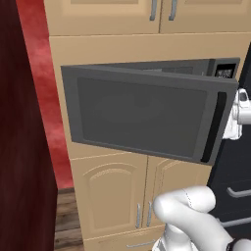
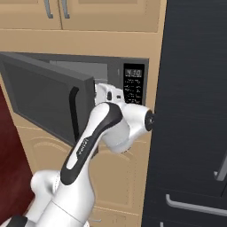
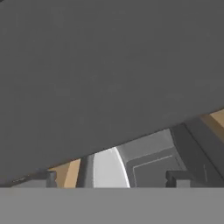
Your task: Open the microwave door.
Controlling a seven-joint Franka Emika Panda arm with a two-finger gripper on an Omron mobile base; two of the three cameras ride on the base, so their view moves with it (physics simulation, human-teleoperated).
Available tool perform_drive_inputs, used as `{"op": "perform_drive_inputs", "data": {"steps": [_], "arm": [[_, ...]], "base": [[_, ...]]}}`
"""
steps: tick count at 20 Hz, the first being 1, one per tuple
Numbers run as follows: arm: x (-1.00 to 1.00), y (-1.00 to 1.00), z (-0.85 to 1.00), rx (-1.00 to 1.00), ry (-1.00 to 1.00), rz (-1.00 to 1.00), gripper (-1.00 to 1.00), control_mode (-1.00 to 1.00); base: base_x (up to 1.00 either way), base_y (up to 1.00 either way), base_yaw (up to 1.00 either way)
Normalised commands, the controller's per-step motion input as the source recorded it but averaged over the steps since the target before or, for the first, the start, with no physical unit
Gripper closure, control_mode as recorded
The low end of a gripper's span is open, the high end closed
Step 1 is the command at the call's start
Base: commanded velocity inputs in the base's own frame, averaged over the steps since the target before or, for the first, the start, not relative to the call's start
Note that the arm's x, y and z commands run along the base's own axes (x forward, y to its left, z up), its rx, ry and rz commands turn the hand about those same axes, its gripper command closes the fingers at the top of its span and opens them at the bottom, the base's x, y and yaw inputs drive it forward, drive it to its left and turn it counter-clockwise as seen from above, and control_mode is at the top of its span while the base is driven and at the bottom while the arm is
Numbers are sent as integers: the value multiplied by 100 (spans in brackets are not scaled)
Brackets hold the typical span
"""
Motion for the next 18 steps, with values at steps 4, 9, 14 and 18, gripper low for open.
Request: {"op": "perform_drive_inputs", "data": {"steps": [4, 9, 14, 18], "arm": [[-39, 48, 0, -5, -2, 20, -100, -100], [-95, 40, 0, 0, -3, 37, -100, -100], [-93, 51, -4, 3, -2, 45, -100, -100], [-72, 91, -11, 5, -5, 42, -100, -100]], "base": [[0, 0, 0], [0, 0, 0], [0, 0, 0], [0, 0, 0]]}}
